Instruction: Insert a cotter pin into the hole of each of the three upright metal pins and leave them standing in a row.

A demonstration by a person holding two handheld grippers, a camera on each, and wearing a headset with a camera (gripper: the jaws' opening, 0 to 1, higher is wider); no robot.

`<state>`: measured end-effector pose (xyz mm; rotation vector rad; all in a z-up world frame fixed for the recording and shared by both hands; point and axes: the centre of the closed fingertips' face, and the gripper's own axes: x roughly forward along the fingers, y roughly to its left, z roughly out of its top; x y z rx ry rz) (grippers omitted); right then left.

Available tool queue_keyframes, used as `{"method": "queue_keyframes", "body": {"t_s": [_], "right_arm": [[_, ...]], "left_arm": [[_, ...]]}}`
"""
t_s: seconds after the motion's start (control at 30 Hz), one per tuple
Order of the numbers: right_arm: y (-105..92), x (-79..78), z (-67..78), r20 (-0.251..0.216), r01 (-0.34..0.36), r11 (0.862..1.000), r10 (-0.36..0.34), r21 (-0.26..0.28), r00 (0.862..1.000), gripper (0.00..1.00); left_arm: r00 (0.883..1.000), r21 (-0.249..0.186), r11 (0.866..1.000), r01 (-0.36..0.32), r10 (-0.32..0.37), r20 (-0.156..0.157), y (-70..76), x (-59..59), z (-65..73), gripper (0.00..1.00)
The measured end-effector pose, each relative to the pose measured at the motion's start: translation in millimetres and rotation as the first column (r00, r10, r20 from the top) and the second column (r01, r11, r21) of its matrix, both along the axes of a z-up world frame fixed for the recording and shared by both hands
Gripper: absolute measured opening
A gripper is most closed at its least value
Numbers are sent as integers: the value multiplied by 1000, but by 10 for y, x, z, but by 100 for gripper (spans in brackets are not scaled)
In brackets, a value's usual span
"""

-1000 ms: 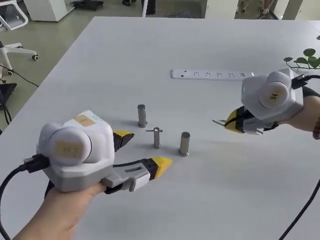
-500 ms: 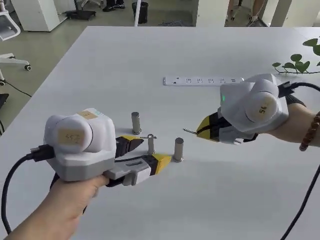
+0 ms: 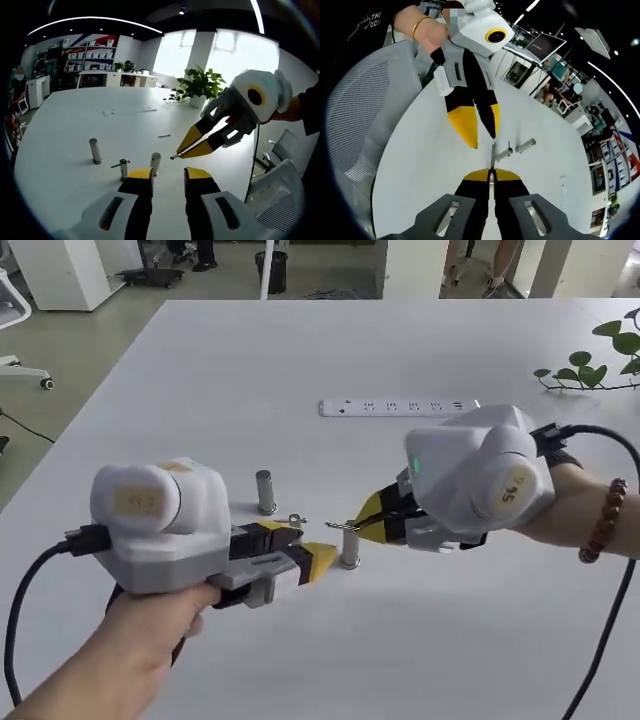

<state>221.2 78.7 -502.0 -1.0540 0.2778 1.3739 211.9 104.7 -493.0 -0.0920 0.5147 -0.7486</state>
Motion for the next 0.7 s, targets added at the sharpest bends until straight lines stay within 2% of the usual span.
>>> {"method": "queue_keyframes", "body": {"t_s": [0.17, 0.23, 0.3, 0.37, 0.7], "right_arm": [[46, -64, -3, 15, -34, 999, 34, -5, 999, 0], [57, -79, -8, 21, -42, 999, 42, -10, 999, 0], [73, -103, -9, 24, -51, 999, 51, -11, 998, 0], [84, -114, -8, 28, -56, 998, 56, -10, 998, 0], [103, -129, 3, 40, -62, 998, 62, -10, 997, 0]], "left_arm": [[1000, -20, 1000, 2, -2, -15, -20, 0, 1, 18], [1000, -38, 999, 6, -7, -20, -36, -7, 11, 16], [999, -84, 996, 6, -9, -31, -66, -18, 45, 13], [999, -99, 995, 6, -9, -35, -75, -23, 57, 11], [999, -135, 991, 3, -9, -44, -91, -38, 71, 2]]}}
